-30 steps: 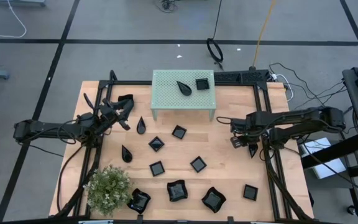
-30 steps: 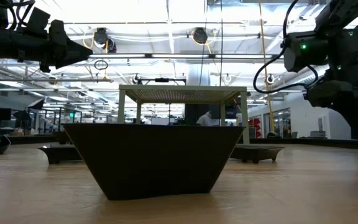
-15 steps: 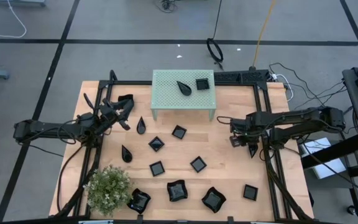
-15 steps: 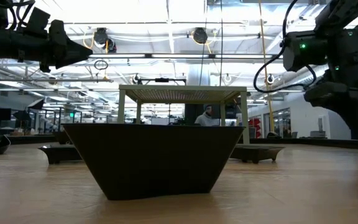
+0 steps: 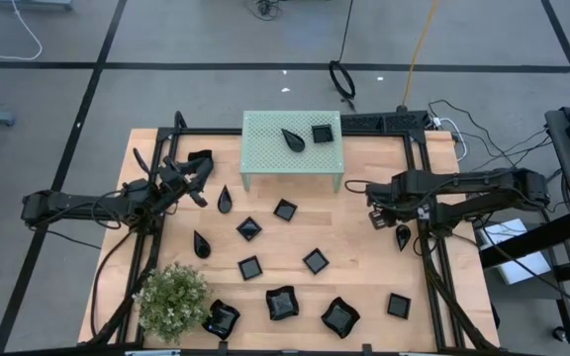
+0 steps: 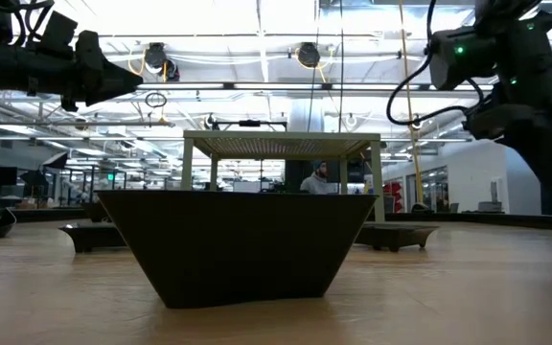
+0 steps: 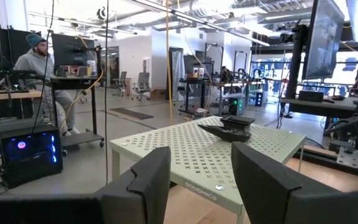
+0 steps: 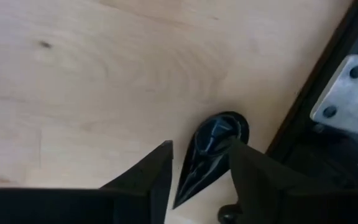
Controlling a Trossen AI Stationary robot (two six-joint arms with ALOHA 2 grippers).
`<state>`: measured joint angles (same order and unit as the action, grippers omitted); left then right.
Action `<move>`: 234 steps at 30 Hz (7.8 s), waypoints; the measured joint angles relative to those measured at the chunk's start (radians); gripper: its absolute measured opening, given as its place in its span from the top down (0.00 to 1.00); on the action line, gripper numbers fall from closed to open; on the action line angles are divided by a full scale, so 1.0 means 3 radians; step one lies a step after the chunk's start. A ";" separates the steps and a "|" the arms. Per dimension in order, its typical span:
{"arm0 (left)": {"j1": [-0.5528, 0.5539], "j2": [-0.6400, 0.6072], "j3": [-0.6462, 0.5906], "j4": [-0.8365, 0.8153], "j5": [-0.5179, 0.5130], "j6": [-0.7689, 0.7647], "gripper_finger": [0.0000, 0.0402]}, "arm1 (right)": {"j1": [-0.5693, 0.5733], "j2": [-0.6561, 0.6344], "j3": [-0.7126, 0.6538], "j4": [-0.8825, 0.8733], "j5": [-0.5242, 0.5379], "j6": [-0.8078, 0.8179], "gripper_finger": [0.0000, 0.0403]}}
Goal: Pick & Place Mini shaped plates
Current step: Stack the black drop-shaped plate on the shelf
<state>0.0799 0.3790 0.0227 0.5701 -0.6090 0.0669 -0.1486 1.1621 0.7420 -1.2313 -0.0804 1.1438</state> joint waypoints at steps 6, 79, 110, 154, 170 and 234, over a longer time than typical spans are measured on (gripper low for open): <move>0.0000 0.0001 0.0000 0.0000 0.0000 0.0000 0.57 | 0.0000 0.0160 -0.0049 0.0176 -0.0093 0.0069 0.59; -0.0001 0.0000 0.0000 0.0002 0.0015 -0.0001 0.57 | 0.0698 0.0249 0.0060 0.1729 -0.0581 -0.0399 0.71; -0.0001 0.0001 0.0000 0.0001 0.0015 0.0000 0.57 | 0.0692 0.0602 -0.0364 0.1877 -0.0222 -0.2454 0.97; 0.0000 0.0000 0.0000 0.0003 0.0015 0.0000 0.57 | 0.0655 0.0897 0.0353 0.2476 0.1090 -0.3580 0.80; 0.0000 0.0000 0.0000 0.0002 0.0015 0.0000 0.57 | 0.0771 0.0897 0.0390 0.2392 0.0844 0.0156 0.70; 0.0000 0.0001 0.0000 -0.0067 0.0014 -0.0001 0.57 | 0.0613 -0.0367 -0.0349 0.3686 0.1059 -0.1160 1.00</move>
<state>0.0799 0.3792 0.0227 0.5499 -0.6047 0.0666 0.0352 1.0519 0.6373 -0.1256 0.2373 0.7958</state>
